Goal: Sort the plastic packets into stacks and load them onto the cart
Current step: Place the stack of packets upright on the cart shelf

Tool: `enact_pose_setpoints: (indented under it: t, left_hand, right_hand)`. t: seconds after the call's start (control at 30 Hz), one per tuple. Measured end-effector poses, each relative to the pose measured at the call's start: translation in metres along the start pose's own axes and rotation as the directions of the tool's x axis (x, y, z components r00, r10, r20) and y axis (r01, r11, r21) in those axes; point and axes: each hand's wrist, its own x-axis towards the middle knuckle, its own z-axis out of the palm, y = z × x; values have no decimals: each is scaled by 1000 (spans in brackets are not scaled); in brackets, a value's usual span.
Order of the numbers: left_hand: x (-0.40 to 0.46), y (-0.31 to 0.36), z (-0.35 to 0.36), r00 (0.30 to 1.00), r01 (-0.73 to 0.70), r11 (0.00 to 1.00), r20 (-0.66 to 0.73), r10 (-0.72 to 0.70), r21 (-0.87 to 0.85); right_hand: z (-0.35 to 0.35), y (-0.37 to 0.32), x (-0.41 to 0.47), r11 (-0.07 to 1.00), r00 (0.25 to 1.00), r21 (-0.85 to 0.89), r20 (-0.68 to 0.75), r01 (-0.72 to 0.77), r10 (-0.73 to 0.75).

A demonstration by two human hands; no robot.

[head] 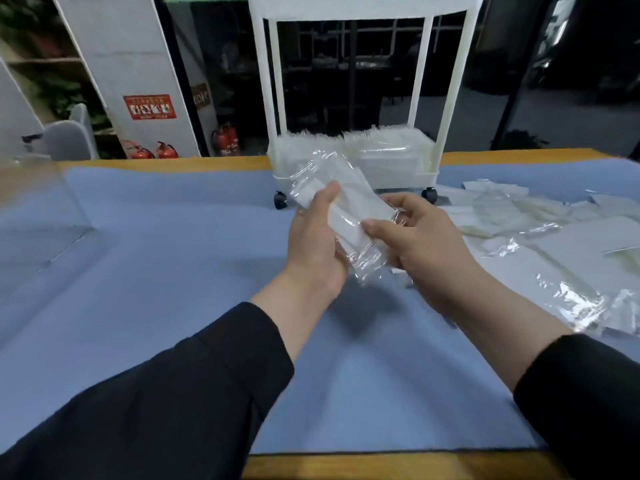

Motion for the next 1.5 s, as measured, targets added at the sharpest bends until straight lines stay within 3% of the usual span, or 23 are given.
enact_pose_setpoints:
  t: [0.1,0.17,0.23,0.3,0.4,0.47,0.6,0.77,0.9,1.0,1.23,1.33,1.43,1.5]
  left_hand:
    - [-30,9,-20,993,-122,983,8,122,134]
    - [-39,25,-34,970,-187,961,-117,213,201]
    - [-40,43,-43,923,-269,905,-179,340,329]
    - [-35,51,-49,901,-314,813,-116,418,490]
    - [-25,39,-50,919,-278,643,4,394,714]
    - [-13,29,-57,920,-237,624,-35,391,744]
    - [-6,27,-60,916,-218,645,-76,395,732]
    - [-5,16,-56,933,-219,577,-4,359,787]
    - [1,15,-59,914,-239,594,-28,404,768]
    - [-1,13,-62,921,-245,507,35,388,826]
    - [-8,13,-57,942,-278,556,107,319,784]
    - [-9,19,-51,954,-257,694,60,295,673]
    - [-5,17,-35,995,-73,887,96,33,455]
    - [-8,5,-14,982,54,939,155,-112,340]
  right_hand:
    - [1,-1,-27,980,994,-169,4,108,-109]
    - [-2,-5,-35,889,980,-416,35,193,-197]
    - [-4,-12,-38,803,971,-547,105,237,-215]
    - [0,-15,-31,722,956,-626,173,293,-238]
    - [15,0,-13,624,922,-681,245,383,-299]
    - [22,23,-4,646,915,-649,247,401,-320]
    - [15,42,1,828,958,-492,48,268,-282]
    - [18,43,-3,866,975,-449,118,222,-189]
    - [16,38,-4,873,983,-454,115,177,-140]
    - [14,39,-5,860,984,-480,133,170,-120]
    - [15,31,-8,885,992,-447,68,128,-109]
    - [5,12,-10,945,991,-314,-73,87,-115]
    - [-11,-3,-21,982,977,-167,-180,85,-116]
    - [-20,-8,-33,992,978,-113,-191,62,-83]
